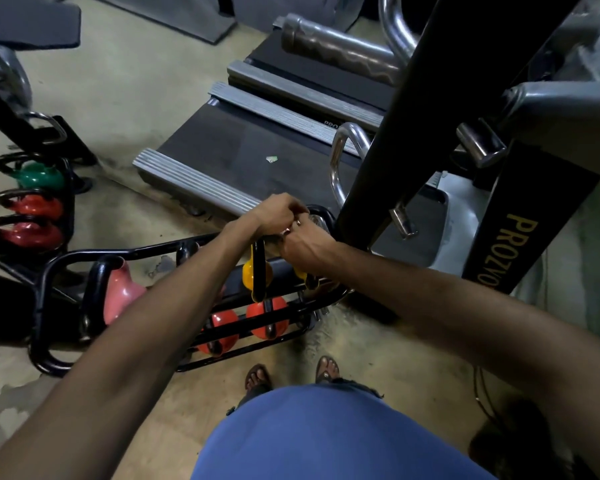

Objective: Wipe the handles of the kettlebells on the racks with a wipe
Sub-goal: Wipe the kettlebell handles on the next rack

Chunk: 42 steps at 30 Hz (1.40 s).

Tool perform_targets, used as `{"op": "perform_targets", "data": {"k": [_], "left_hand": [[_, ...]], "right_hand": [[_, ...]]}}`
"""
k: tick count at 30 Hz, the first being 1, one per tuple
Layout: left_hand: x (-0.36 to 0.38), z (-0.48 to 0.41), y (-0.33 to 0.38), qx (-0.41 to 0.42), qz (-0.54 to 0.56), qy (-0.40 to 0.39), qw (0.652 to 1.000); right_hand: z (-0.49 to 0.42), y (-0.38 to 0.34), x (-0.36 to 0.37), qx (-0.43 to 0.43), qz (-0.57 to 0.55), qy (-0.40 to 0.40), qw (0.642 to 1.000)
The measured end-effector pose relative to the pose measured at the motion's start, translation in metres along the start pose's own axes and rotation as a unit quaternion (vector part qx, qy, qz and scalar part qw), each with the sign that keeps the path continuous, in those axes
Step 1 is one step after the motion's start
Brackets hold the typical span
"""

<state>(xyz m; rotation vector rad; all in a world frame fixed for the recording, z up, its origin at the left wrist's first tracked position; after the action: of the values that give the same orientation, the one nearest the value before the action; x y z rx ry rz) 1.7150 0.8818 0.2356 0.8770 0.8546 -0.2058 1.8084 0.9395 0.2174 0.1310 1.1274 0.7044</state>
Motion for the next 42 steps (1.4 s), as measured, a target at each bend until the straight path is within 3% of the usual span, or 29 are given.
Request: {"op": "perform_targets", "data": {"k": [2, 6, 9, 12, 13, 17, 21, 25, 28, 29, 35, 37, 42], "left_hand": [[0.002, 0.005, -0.006, -0.005, 0.015, 0.006, 1.000], [0.008, 0.016, -0.009, 0.015, 0.010, -0.003, 1.000], [0.013, 0.020, -0.004, 0.046, -0.002, -0.011, 0.999], [0.014, 0.021, -0.002, 0.062, -0.030, -0.015, 0.998], [0.014, 0.021, -0.002, 0.068, -0.042, -0.017, 0.997], [0.019, 0.024, 0.003, 0.082, -0.105, -0.009, 0.991], [0.028, 0.029, 0.008, 0.105, -0.154, 0.003, 0.983], [0.035, 0.032, 0.007, 0.097, -0.157, 0.010, 0.983], [0.038, 0.033, 0.008, 0.106, -0.144, 0.023, 0.984], [0.039, 0.033, 0.009, 0.105, -0.142, 0.027, 0.984], [0.042, 0.032, 0.010, 0.098, -0.149, 0.042, 0.983], [0.042, 0.030, 0.008, 0.091, -0.153, 0.037, 0.983], [0.047, 0.026, 0.004, 0.071, -0.145, 0.022, 0.987]], "right_hand": [[0.014, -0.006, -0.005, -0.021, -0.008, -0.034, 0.999], [0.040, -0.023, -0.005, -0.114, -0.121, 0.058, 0.984], [0.042, -0.029, -0.004, -0.074, 0.028, -0.042, 0.996], [0.043, -0.030, 0.000, -0.062, 0.025, -0.067, 0.996], [0.044, -0.032, 0.005, -0.057, 0.015, -0.055, 0.997], [0.056, -0.037, 0.027, -0.027, -0.112, 0.141, 0.983], [0.085, -0.048, 0.035, 0.089, -0.282, 0.296, 0.908], [0.099, -0.069, 0.044, 0.280, -0.489, 0.344, 0.751], [0.089, -0.070, 0.054, 0.414, -0.613, 0.299, 0.603], [0.085, -0.067, 0.054, 0.435, -0.638, 0.274, 0.573], [0.065, -0.027, 0.030, 0.357, -0.739, 0.151, 0.551], [0.069, -0.029, 0.039, 0.356, -0.741, 0.155, 0.549], [0.089, -0.065, 0.052, 0.461, -0.663, 0.229, 0.543]]}}
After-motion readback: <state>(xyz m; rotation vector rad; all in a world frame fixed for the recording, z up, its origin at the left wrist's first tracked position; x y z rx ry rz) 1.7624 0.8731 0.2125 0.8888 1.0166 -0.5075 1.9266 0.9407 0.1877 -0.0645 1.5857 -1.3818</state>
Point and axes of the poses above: each hand's wrist, its own z-axis away from the middle knuckle, its own x-axis out of the palm, y = z × x, the point moved 2 cm from there along -z, towards the middle knuckle, and after that the axes turned 1 degree about -x, right-handed, at the moved point
